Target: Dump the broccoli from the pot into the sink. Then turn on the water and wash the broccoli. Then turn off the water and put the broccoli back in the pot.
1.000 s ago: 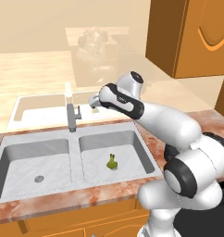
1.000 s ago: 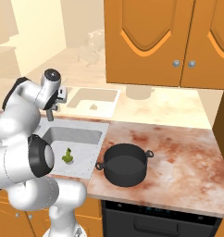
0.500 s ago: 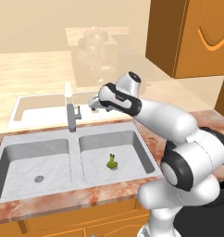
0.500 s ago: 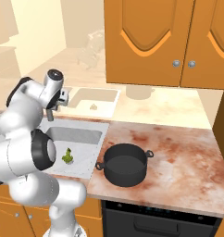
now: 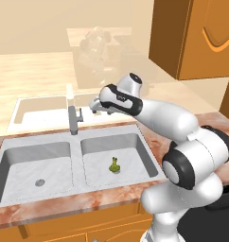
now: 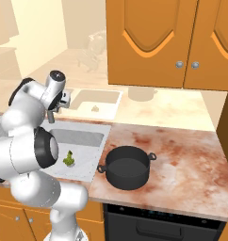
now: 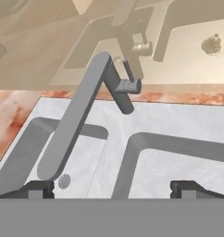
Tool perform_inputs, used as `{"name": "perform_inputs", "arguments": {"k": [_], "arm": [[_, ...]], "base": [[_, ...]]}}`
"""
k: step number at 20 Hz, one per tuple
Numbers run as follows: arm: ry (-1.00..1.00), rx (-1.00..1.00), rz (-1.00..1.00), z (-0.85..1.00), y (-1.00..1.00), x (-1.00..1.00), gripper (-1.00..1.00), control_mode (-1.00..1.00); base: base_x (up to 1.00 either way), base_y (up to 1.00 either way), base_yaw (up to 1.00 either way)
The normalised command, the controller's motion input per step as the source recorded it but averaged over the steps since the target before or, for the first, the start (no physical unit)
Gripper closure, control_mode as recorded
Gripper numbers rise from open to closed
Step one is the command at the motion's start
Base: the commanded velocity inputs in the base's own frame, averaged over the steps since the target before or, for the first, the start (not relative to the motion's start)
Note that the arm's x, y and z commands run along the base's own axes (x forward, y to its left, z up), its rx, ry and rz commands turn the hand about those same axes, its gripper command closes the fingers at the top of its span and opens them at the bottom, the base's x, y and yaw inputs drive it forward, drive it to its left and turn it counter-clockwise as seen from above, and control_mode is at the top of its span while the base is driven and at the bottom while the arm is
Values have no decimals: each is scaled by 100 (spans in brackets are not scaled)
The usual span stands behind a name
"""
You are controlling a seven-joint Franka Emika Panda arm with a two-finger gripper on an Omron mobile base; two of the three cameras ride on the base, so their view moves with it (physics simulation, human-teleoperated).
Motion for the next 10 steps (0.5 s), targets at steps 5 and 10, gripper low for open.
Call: {"name": "perform_inputs", "arguments": {"k": [5,10], "arm": [[0,0,0,-3,6,0,-100,-100],[0,0,0,-8,5,1,-100,-100]], "base": [[0,0,0],[0,0,0]]}}
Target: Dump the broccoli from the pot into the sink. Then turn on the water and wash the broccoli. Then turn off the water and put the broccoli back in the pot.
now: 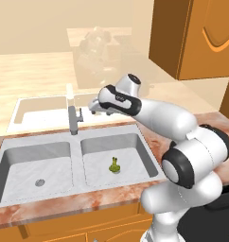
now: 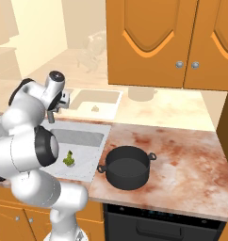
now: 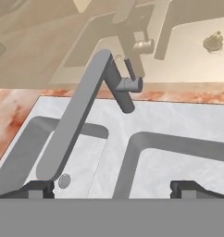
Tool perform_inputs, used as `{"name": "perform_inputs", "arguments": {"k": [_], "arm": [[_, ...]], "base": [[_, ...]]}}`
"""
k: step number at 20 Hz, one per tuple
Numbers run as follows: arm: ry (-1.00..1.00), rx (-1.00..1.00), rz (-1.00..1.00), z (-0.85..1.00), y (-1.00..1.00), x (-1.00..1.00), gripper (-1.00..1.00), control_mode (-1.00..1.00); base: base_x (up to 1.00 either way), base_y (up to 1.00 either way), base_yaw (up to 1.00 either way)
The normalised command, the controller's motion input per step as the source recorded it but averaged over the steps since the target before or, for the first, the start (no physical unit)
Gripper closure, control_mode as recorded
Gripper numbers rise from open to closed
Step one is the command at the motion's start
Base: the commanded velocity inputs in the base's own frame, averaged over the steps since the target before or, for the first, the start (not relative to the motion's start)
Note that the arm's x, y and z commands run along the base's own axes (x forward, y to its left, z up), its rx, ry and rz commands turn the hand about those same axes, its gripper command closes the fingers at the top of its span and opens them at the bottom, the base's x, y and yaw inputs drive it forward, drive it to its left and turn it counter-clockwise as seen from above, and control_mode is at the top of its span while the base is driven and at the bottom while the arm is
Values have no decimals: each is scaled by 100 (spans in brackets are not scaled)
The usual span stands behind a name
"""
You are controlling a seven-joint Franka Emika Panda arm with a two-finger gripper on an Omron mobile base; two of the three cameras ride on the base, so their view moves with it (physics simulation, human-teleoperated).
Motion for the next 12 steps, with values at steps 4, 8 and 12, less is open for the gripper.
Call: {"name": "perform_inputs", "arguments": {"k": [4,8,12], "arm": [[0,0,0,-10,6,8,-100,-100],[0,0,0,-14,3,14,-100,-100],[0,0,0,-16,1,14,-100,-100]], "base": [[0,0,0],[0,0,0],[0,0,0]]}}
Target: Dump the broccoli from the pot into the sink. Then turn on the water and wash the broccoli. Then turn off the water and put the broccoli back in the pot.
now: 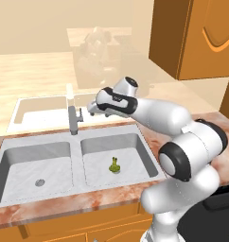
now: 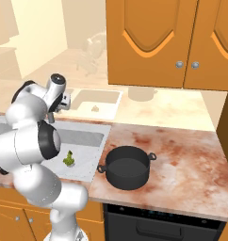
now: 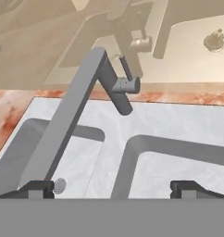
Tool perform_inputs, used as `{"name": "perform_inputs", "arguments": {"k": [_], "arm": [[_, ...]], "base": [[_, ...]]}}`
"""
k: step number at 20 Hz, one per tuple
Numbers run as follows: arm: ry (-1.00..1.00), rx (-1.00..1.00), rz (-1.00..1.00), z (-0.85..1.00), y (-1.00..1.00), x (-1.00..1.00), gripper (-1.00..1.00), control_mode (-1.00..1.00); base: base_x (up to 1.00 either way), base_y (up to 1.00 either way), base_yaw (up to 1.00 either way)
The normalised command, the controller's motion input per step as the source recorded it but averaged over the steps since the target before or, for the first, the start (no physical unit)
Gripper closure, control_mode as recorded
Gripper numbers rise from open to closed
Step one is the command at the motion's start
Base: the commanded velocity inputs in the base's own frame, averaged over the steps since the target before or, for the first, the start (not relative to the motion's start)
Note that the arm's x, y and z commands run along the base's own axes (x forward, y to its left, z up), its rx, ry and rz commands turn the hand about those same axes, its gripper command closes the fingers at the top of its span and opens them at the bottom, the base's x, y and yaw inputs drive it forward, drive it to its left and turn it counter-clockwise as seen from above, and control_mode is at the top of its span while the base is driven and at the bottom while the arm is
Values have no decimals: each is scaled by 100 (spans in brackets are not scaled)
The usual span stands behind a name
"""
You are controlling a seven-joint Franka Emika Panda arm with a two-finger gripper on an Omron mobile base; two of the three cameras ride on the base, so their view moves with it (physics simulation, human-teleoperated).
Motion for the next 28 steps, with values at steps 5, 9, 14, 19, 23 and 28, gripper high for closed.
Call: {"name": "perform_inputs", "arguments": {"k": [5,9,14,19,23,28], "arm": [[0,0,0,-10,2,12,-100,-100],[0,2,0,-4,5,3,-100,-100],[0,3,0,-1,2,6,-100,-100],[-1,2,0,-5,0,5,-100,-100],[-4,1,0,-7,0,0,-100,-100],[-6,1,0,-8,5,1,-100,-100]], "base": [[0,0,0],[0,0,0],[0,0,0],[0,0,0],[0,0,0],[0,0,0]]}}
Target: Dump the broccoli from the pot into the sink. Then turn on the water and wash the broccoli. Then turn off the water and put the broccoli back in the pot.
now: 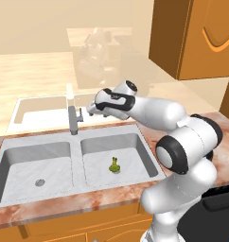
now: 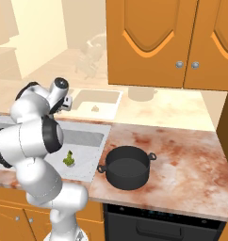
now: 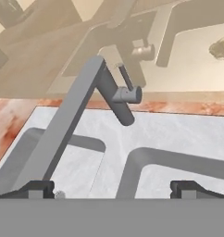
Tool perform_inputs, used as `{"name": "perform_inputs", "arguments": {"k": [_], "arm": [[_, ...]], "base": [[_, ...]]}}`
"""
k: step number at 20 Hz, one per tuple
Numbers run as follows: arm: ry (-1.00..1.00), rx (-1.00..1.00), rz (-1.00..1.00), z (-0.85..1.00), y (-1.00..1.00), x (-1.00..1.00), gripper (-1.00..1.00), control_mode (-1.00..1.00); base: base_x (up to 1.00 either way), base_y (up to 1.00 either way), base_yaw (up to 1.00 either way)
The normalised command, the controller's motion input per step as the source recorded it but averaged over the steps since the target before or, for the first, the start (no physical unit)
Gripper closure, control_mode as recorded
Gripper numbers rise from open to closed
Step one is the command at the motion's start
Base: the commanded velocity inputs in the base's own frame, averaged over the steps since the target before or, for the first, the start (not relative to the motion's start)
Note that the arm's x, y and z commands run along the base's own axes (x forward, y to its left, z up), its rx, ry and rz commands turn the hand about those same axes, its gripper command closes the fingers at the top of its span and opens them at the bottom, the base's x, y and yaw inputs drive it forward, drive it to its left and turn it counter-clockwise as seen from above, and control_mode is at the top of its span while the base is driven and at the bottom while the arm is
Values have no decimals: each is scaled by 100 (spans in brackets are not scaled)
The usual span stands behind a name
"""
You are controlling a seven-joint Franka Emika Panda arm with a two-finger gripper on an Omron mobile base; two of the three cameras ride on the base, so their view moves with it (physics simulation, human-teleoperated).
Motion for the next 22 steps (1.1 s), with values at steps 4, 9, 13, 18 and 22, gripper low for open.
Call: {"name": "perform_inputs", "arguments": {"k": [4,9,13,18,22], "arm": [[-6,1,0,-9,10,4,-100,-100],[-5,0,0,-12,8,10,-100,-100],[-3,0,0,-8,3,20,-100,-100],[-1,0,0,-2,0,26,-100,-100],[0,1,0,-1,3,28,-100,-100]], "base": [[0,0,0],[0,0,0],[0,0,0],[0,0,0],[0,0,0]]}}
